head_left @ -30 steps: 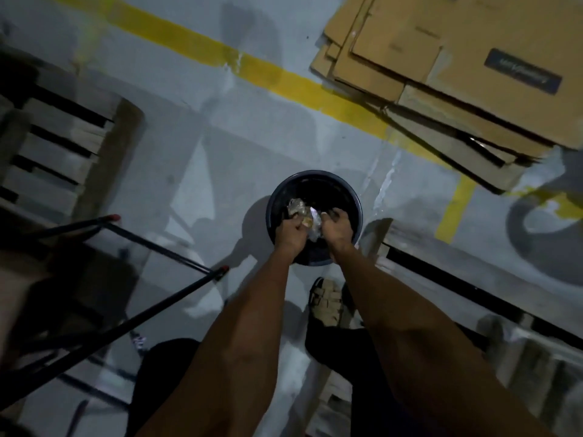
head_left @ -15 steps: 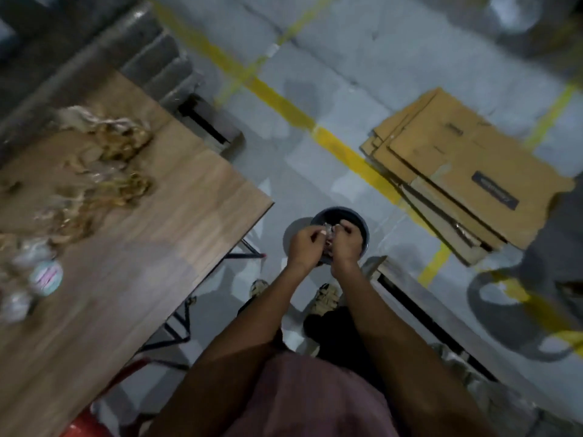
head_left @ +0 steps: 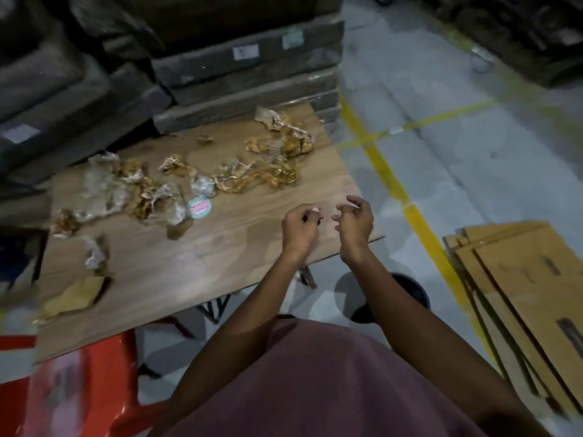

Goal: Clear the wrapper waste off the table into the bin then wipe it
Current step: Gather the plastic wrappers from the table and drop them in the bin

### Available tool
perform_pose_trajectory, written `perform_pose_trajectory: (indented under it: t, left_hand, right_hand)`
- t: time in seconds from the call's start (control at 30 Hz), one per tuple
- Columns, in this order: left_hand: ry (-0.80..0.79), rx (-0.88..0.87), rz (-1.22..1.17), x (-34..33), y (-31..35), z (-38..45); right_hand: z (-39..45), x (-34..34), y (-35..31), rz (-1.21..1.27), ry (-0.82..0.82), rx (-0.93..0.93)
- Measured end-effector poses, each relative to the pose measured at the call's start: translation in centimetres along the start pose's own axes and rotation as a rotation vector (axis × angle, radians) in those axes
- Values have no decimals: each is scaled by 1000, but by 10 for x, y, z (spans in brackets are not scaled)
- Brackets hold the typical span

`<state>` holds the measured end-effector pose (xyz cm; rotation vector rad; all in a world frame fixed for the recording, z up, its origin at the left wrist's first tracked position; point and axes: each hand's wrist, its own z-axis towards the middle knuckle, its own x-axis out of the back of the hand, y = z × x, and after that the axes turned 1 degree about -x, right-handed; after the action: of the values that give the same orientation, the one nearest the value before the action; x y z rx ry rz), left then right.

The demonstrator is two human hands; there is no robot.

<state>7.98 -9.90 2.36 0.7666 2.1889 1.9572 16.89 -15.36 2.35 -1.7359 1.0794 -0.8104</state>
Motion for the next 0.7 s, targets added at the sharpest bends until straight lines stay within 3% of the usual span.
perform_pose_trajectory:
  t: [0.33, 0.53, 0.7]
  left_hand:
    - [155, 134, -46, 103, -24, 83]
    - [147, 201, -27, 99, -8, 122]
    - [93, 218, 39, 70, -7, 156]
  right_hand:
    - [-1, -95, 2, -128, -36, -16]
    - [37, -127, -22, -183, -11, 49]
    - [89, -154, -37, -331, -107, 140]
